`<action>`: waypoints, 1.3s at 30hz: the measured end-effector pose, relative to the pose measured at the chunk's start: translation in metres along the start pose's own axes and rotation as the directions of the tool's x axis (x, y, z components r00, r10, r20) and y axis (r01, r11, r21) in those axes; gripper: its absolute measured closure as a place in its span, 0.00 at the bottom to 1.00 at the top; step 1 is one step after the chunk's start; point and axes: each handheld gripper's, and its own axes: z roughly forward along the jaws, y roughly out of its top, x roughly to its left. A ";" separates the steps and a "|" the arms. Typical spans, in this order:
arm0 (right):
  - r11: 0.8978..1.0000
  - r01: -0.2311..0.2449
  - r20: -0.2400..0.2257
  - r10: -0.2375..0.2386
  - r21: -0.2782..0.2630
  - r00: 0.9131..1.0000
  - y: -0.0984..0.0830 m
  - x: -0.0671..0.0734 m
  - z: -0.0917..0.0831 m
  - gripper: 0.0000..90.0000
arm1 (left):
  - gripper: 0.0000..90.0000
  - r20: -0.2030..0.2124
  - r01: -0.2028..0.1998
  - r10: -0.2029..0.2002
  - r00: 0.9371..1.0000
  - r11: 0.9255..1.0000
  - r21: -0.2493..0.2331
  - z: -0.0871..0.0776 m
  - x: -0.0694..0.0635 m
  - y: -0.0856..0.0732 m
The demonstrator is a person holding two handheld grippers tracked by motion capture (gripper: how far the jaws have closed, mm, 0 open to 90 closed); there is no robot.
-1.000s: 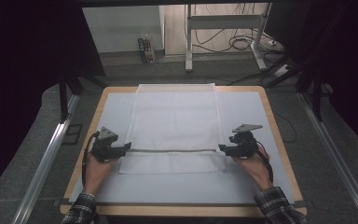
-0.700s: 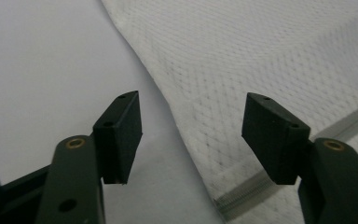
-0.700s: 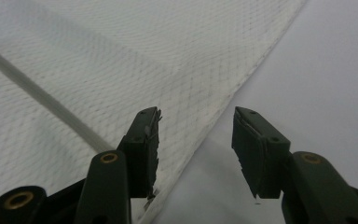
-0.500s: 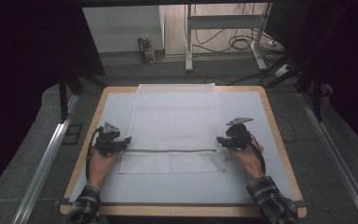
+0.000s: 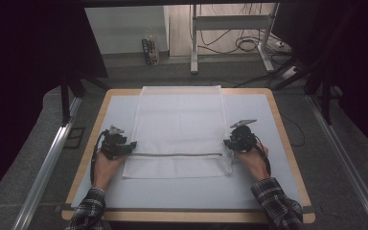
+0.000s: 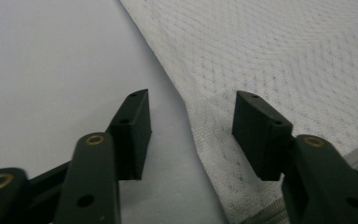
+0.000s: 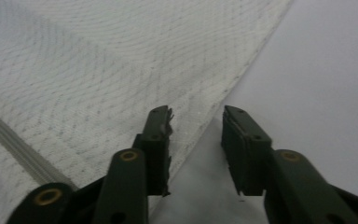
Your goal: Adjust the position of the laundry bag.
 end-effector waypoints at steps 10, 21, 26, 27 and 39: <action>0.996 0.086 -0.034 -0.086 0.005 0.996 0.001 0.009 0.000 0.98 | 0.96 0.041 -0.017 0.017 0.999 1.000 0.008 -0.002 -0.003 0.000; 0.991 0.137 -0.027 -0.137 0.000 0.990 0.002 0.012 -0.008 0.98 | 0.99 0.028 -0.046 0.046 0.999 0.999 -0.008 -0.008 -0.007 0.002; 0.989 0.148 -0.021 -0.148 -0.007 0.989 0.000 0.013 -0.015 0.98 | 0.99 0.043 -0.052 0.053 0.998 0.998 -0.022 -0.012 -0.010 0.003; 0.988 0.154 -0.019 -0.154 -0.010 0.988 -0.001 0.012 -0.016 0.98 | 0.99 0.048 -0.052 0.053 0.997 0.998 -0.023 -0.013 -0.010 0.003; 0.990 0.136 -0.021 -0.137 -0.026 0.990 -0.017 0.005 -0.041 0.98 | 0.99 0.097 -0.095 0.095 0.991 0.996 -0.003 -0.020 -0.030 0.001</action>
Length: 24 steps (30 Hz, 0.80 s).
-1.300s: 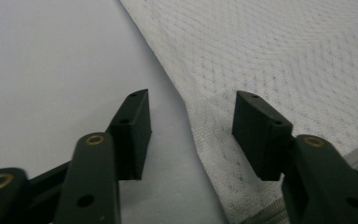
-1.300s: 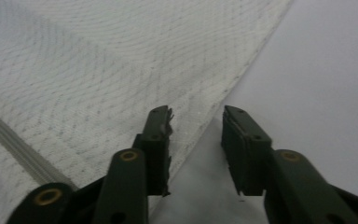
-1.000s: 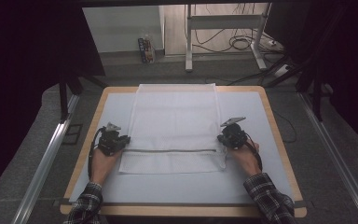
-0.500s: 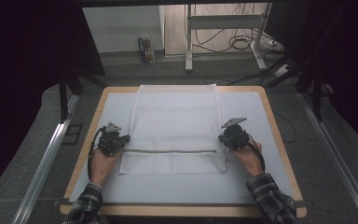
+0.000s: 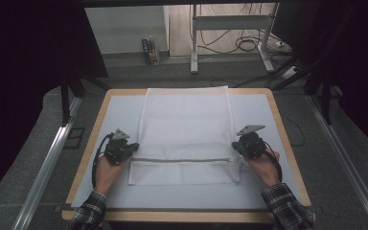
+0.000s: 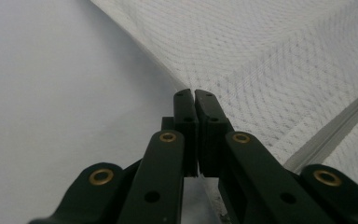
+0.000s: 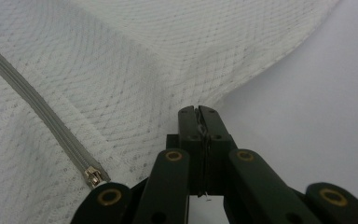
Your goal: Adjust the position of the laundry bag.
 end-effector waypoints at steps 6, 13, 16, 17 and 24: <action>1.000 -0.013 -0.020 0.012 -0.005 1.000 -0.006 -0.001 -0.009 0.98 | 0.99 0.028 -0.014 0.014 1.000 1.000 -0.001 -0.007 -0.008 -0.003; 1.000 0.000 -0.024 0.000 -0.010 1.000 -0.012 0.004 -0.020 0.98 | 0.98 0.052 -0.040 0.039 0.998 0.999 0.018 -0.014 -0.016 -0.006; 1.000 -0.004 -0.026 0.004 -0.009 1.000 -0.016 0.005 -0.026 0.98 | 0.98 0.060 -0.049 0.048 0.997 0.998 0.024 -0.019 -0.022 -0.008; 1.000 -0.006 -0.026 0.005 -0.008 1.000 -0.018 0.005 -0.027 0.98 | 0.99 0.063 -0.051 0.049 0.997 0.998 0.023 -0.020 -0.024 -0.008; 1.000 0.000 -0.028 0.000 -0.001 1.000 -0.028 0.013 -0.039 0.98 | 0.99 0.050 -0.091 0.088 0.995 0.994 0.054 -0.025 -0.037 -0.010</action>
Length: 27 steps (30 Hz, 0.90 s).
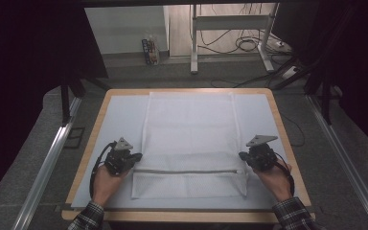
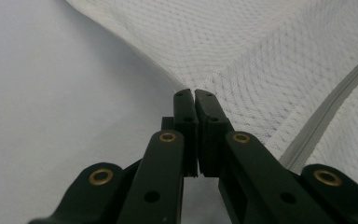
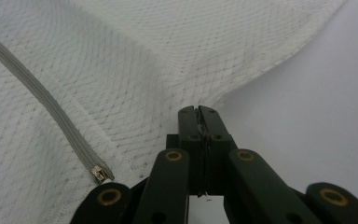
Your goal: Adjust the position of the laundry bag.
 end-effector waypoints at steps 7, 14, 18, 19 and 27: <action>1.000 -0.001 -0.010 0.001 0.005 1.000 -0.014 0.008 -0.013 0.98 | 0.99 0.018 -0.015 0.014 1.000 1.000 0.009 -0.006 -0.013 -0.006; 1.000 0.008 -0.014 -0.007 0.012 1.000 -0.024 0.014 -0.022 0.98 | 0.98 0.032 -0.024 0.024 0.999 1.000 0.016 -0.009 -0.021 -0.011; 1.000 0.008 -0.018 -0.007 0.014 1.000 -0.030 0.017 -0.026 0.98 | 0.98 0.036 -0.029 0.029 0.999 0.999 0.020 -0.011 -0.025 -0.013; 1.000 0.008 -0.019 -0.008 0.015 1.000 -0.031 0.018 -0.026 0.98 | 0.98 0.036 -0.034 0.033 0.999 0.999 0.021 -0.012 -0.027 -0.014; 1.000 0.006 -0.032 -0.006 0.021 0.999 -0.038 0.021 -0.030 0.98 | 0.98 0.050 -0.032 0.030 0.998 0.999 0.030 -0.016 -0.032 -0.020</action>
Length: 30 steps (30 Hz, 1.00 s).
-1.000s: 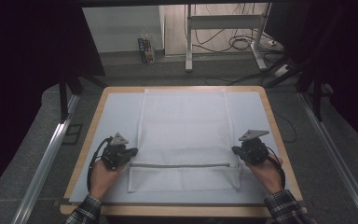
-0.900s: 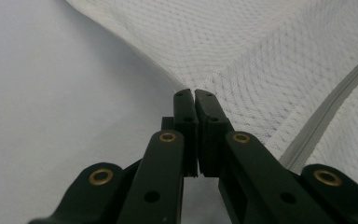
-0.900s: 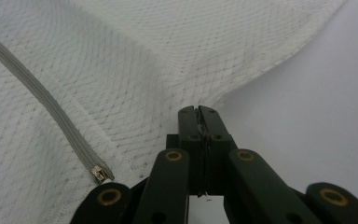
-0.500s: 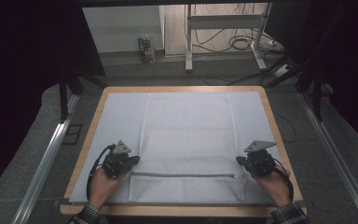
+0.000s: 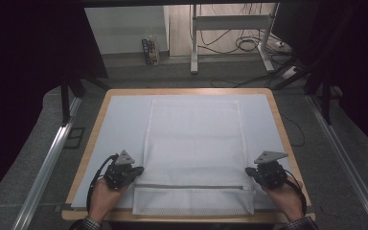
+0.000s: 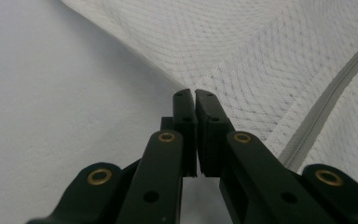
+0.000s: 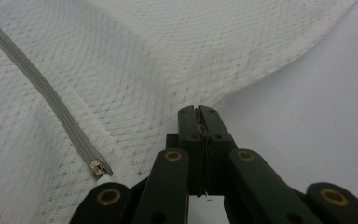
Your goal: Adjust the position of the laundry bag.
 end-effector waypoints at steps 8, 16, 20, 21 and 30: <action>1.000 -0.009 0.002 0.009 -0.007 1.000 -0.002 -0.004 0.003 0.86 | 0.79 -0.039 -0.003 0.002 0.999 1.000 -0.013 0.000 0.000 0.000; 0.999 -0.021 0.009 0.021 -0.027 1.000 -0.002 -0.006 0.007 0.51 | 0.39 -0.065 -0.007 0.004 0.998 0.999 -0.037 0.002 0.001 -0.001; 0.999 -0.029 0.001 0.029 -0.041 1.000 -0.002 -0.008 0.009 0.36 | 0.10 -0.062 0.020 -0.023 0.998 0.998 -0.052 0.002 0.002 -0.001; 0.998 -0.031 -0.003 0.031 -0.047 1.000 -0.002 -0.009 0.010 0.32 | 0.05 -0.072 0.015 -0.019 0.997 0.999 -0.052 0.002 0.002 -0.001; 0.997 -0.035 -0.008 0.035 -0.070 0.999 -0.003 -0.012 0.015 0.13 | 0.03 -0.054 0.022 -0.025 0.998 0.998 -0.052 0.006 0.004 -0.004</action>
